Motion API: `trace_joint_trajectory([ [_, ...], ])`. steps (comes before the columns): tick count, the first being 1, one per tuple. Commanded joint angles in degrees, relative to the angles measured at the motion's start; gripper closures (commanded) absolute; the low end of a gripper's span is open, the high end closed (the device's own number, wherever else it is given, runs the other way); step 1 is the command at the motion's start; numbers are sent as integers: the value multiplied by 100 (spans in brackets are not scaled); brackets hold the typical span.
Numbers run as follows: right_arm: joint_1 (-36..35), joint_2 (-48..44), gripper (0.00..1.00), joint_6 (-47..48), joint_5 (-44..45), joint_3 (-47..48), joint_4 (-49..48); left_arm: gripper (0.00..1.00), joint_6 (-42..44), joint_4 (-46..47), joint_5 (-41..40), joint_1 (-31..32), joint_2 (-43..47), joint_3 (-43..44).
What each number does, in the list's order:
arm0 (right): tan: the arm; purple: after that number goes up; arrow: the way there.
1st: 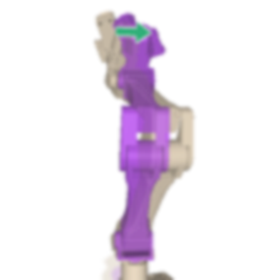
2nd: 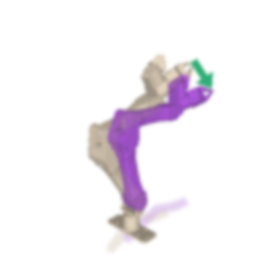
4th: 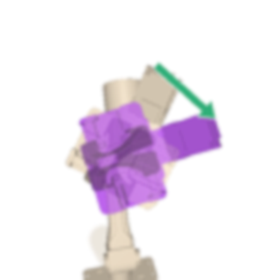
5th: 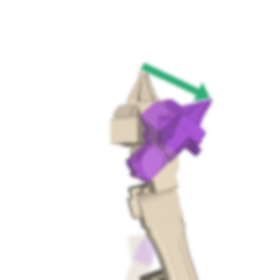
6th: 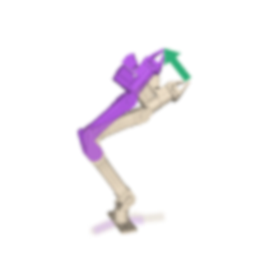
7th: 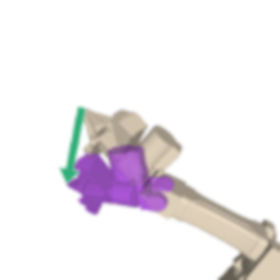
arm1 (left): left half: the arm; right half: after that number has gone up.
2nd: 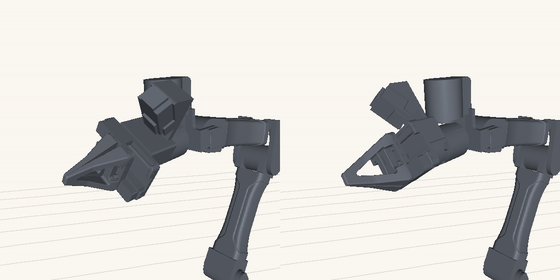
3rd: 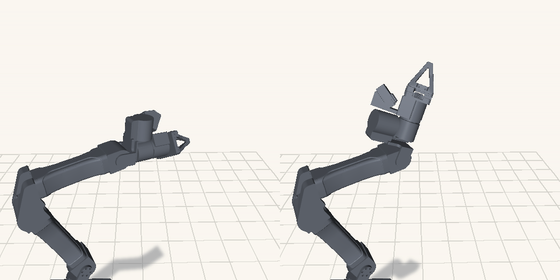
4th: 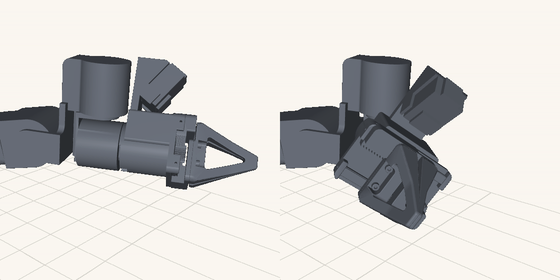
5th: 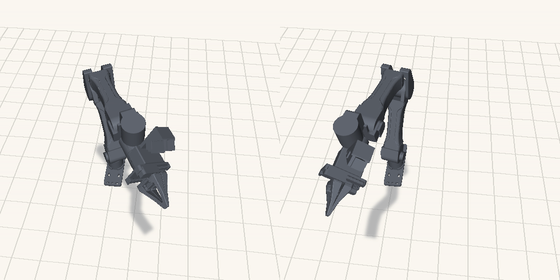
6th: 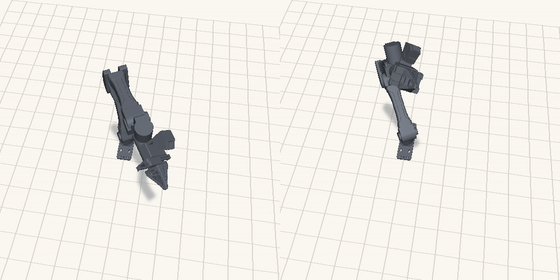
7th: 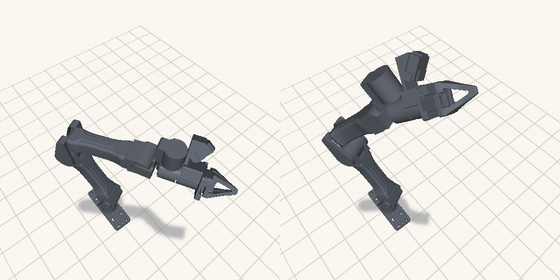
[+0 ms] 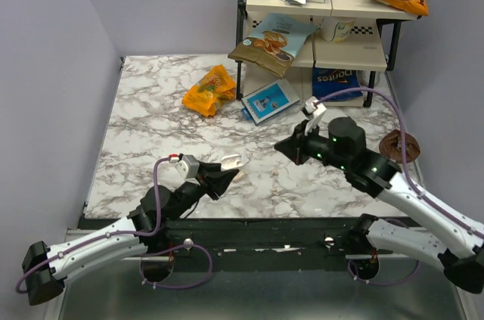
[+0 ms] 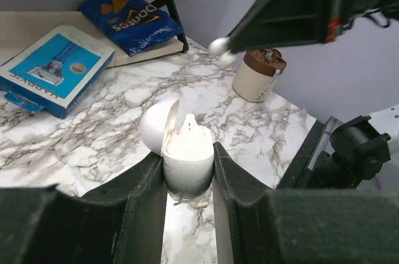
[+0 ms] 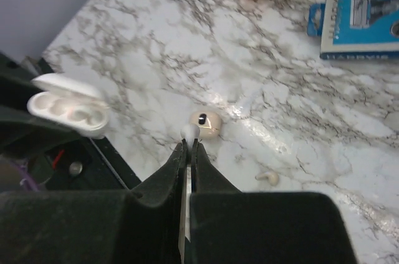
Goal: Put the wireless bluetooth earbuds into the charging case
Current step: Pick up the earbud from the center of the board, then place the earbud in the charging case.
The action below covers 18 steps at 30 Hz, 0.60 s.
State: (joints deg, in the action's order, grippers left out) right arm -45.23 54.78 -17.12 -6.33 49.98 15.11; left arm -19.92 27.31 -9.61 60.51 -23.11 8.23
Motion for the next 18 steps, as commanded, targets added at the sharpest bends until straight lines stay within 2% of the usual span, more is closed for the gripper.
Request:
trace_joint_trajectory([
  [1, 32, -704, 99, 604, -1123, 47, 580, 100, 410, 352, 273, -4, -237, 266],
  [2, 23, -984, 99, 744, -1586, 56, 589, 100, 489, 450, 806, -13, -429, 310],
  [4, 23, -1215, 99, 859, -1906, 144, 694, 100, 708, 739, 1633, -57, -702, 521],
  [5, 6, -1311, 99, 1017, -2194, 170, 782, 100, 761, 767, 2394, -74, -1017, 618],
  [8, -29, -1567, 99, 1254, -2468, 372, 1045, 100, 955, 600, 3417, -188, -1676, 1110],
  [13, -161, -1515, 99, 1405, -2549, 522, 1257, 100, 841, 855, 4571, -557, -2416, 1637],
  [18, -302, -1392, 99, 1536, -2759, 715, 1380, 100, 788, 530, 5530, -777, -3093, 2129],
])
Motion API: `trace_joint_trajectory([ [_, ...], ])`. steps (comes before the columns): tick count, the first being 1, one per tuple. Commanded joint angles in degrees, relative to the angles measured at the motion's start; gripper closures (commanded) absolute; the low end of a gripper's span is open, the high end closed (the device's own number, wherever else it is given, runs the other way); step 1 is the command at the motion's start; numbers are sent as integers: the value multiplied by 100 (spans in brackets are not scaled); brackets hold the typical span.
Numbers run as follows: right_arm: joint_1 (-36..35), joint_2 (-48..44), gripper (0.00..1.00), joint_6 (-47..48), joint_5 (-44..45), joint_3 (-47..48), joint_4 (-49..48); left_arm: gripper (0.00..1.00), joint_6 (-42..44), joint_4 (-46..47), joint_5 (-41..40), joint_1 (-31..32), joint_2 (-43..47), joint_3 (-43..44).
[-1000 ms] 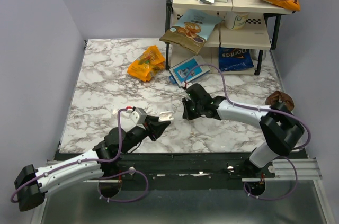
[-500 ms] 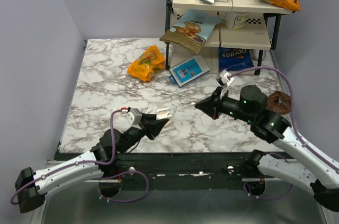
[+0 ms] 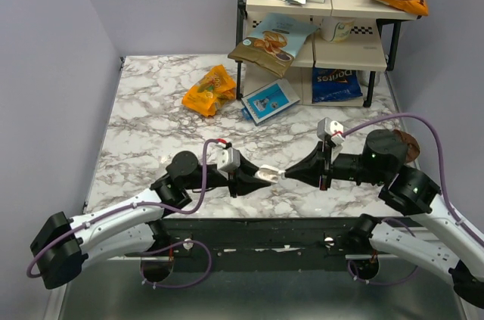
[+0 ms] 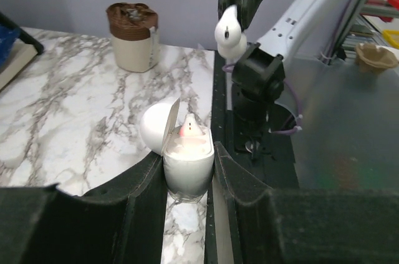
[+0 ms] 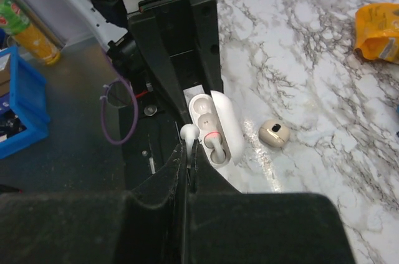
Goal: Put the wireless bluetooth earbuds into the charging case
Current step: Place the earbud in the charging case.
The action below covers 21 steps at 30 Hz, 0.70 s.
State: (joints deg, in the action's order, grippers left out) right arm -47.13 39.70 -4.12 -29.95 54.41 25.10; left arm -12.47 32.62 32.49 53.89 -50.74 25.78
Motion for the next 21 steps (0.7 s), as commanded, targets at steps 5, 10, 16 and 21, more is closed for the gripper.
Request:
trace_joint_trajectory([
  [5, -348, 266, 99, 350, -441, 351, 539, 100, -54, -98, 1901, -177, -629, 638],
  [10, -463, 424, 99, 535, -406, 421, 610, 100, -212, -37, 2077, -194, -727, 718],
  [16, -630, 547, 99, 588, -160, 395, 619, 100, -344, 69, 2147, -186, -806, 797],
  [21, -718, 617, 99, 553, 25, 333, 575, 100, -414, 130, 2165, -186, -876, 841],
])
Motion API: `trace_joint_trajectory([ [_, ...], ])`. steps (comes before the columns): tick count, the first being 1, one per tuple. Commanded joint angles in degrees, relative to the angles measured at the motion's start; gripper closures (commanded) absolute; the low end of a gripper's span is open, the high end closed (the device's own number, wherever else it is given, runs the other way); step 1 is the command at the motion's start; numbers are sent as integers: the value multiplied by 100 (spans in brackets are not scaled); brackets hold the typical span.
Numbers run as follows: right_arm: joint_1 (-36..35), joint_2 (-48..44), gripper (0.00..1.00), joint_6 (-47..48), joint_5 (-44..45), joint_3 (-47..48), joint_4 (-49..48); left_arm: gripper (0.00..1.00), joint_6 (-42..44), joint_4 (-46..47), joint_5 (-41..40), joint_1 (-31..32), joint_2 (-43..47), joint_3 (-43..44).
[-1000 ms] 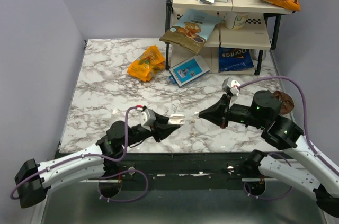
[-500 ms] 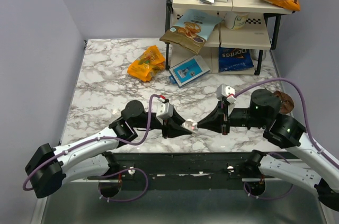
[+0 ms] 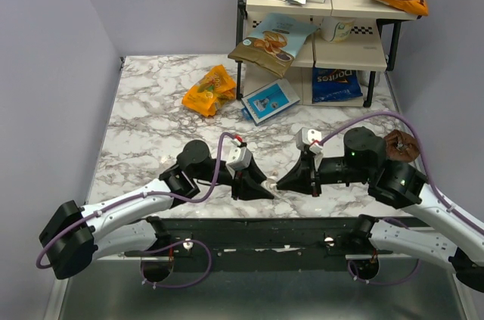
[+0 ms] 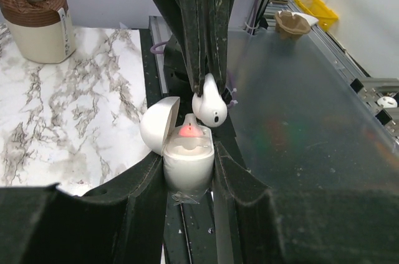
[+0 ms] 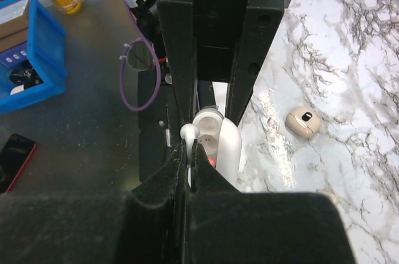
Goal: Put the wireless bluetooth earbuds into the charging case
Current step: Place the earbud in the charging case.
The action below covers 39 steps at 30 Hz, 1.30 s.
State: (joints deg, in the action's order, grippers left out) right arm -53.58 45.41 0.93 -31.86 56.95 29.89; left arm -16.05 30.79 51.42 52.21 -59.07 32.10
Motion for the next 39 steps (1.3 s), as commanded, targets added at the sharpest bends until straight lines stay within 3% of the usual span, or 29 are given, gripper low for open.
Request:
trace_joint_trajectory([
  [1, -73, 56, 99, 39, 250, 71, 87, 100, -56, 305, 264, -17, -43, 218],
  [23, -249, 346, 99, -31, 803, -17, 52, 100, -223, 534, 149, -17, -149, 227],
  [30, -258, 311, 68, -258, 1093, 115, 78, 100, -214, 516, 105, -17, -131, 209],
  [39, -249, -5, 50, -593, 1558, 606, 140, 100, -179, 507, 9, -17, -61, 51],
])
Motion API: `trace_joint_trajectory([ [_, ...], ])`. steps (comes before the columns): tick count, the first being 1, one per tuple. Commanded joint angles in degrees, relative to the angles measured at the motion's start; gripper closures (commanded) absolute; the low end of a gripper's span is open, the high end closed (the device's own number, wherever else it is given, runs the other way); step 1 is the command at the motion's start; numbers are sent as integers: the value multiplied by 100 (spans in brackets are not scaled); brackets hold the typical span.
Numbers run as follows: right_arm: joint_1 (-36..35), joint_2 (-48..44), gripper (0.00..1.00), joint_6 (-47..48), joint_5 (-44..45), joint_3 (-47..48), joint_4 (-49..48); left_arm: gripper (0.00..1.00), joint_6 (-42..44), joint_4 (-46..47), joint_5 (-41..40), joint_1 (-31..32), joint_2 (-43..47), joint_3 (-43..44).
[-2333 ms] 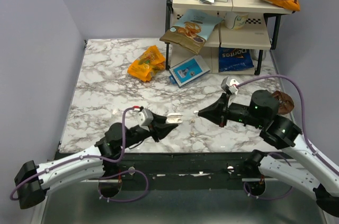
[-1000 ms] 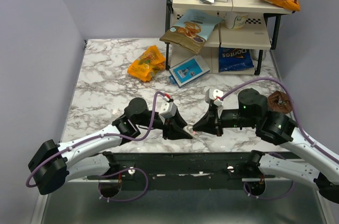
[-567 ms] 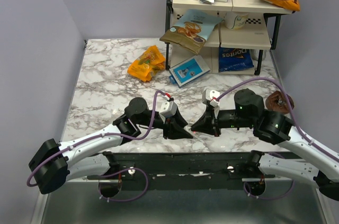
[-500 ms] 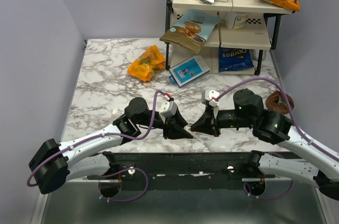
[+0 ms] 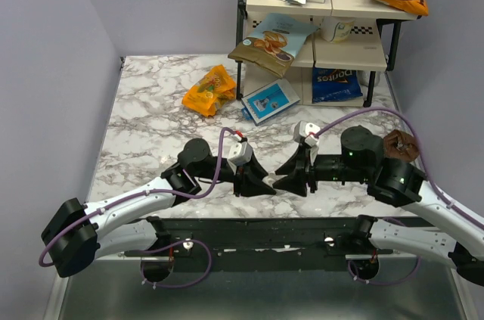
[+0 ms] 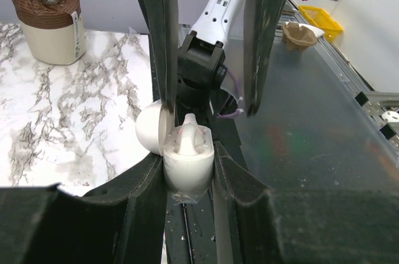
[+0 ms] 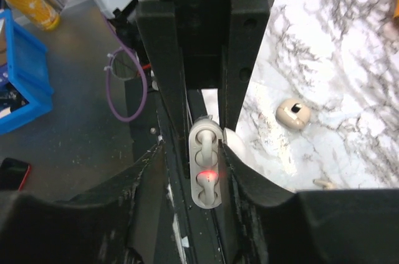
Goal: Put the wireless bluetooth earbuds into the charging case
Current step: Place the earbud in the charging case, then close the charging case.
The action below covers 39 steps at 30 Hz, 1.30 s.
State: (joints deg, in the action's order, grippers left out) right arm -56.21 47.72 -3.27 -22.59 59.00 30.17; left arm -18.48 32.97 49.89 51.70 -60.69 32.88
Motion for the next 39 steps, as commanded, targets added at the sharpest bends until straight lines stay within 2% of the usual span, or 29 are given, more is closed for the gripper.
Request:
trace_joint_trajectory([
  [1, 22, -377, 48, -218, 790, 462, 112, 100, 73, 298, 135, 33, 101, -62],
  [5, 22, -501, 47, -463, 2009, 498, 138, 100, 46, 359, 21, 33, 127, -142],
  [6, 13, -475, 48, -586, 2683, 455, 164, 100, -6, 411, 4, 33, 136, -159],
  [10, 22, -36, 55, -868, 3313, 349, 462, 100, -112, 789, -453, 50, 250, -405],
  [11, 22, 61, 56, -895, 3296, 323, 533, 100, -95, 798, -723, 59, 302, -432],
  [18, 22, 483, 57, -992, 2726, 120, 393, 100, -7, 974, -1305, 103, 417, -590],
  [30, 22, 545, 61, -675, 1566, 120, 243, 100, 134, 948, -1552, 112, 417, -608],
  [37, 22, 527, 62, -649, 1494, 103, 243, 100, 240, 816, -1658, 112, 409, -546],
  [39, 22, 519, 62, -753, 1869, 111, 270, 100, 257, 790, -1710, 112, 400, -537],
])
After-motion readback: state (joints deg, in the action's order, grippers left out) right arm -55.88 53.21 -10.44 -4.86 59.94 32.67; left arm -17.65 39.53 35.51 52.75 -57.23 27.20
